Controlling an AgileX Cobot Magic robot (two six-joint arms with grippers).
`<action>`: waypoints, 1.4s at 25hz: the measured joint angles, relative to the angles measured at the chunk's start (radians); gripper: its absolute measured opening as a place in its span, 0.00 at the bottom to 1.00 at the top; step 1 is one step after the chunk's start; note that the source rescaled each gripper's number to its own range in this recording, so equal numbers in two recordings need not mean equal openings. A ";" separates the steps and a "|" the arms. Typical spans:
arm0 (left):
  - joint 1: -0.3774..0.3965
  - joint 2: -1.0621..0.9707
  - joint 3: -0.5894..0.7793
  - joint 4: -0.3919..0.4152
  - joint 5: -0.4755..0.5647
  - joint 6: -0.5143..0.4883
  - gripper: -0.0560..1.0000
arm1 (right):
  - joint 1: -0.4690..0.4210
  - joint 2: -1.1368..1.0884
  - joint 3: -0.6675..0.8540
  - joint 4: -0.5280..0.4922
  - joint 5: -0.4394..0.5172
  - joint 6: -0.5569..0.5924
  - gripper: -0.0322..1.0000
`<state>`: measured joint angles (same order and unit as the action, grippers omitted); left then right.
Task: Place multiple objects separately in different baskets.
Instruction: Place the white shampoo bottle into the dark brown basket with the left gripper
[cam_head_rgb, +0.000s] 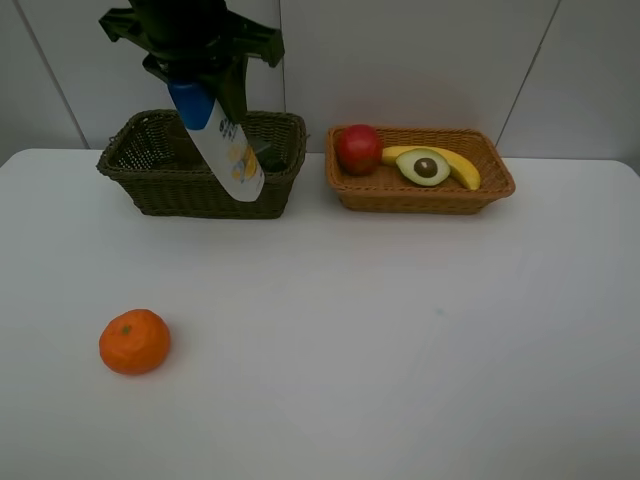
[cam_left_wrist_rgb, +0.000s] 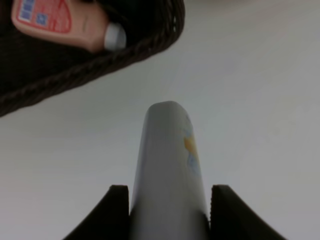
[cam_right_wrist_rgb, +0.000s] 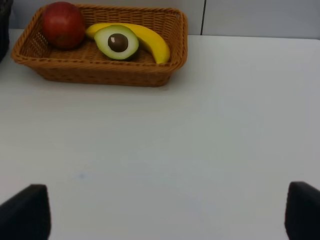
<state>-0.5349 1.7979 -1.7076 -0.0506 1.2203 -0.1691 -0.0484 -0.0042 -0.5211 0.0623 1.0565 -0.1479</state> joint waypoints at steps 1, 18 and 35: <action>0.014 0.000 -0.016 0.003 0.002 0.013 0.50 | 0.000 0.000 0.000 0.000 0.000 0.000 0.99; 0.222 0.007 -0.117 0.122 0.013 0.261 0.50 | 0.000 0.000 0.000 0.000 0.000 0.000 0.99; 0.317 0.127 -0.117 0.197 -0.164 0.298 0.50 | 0.000 0.000 0.000 0.000 0.000 0.000 0.99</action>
<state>-0.2178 1.9249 -1.8246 0.1461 1.0562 0.1288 -0.0484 -0.0042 -0.5211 0.0623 1.0565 -0.1479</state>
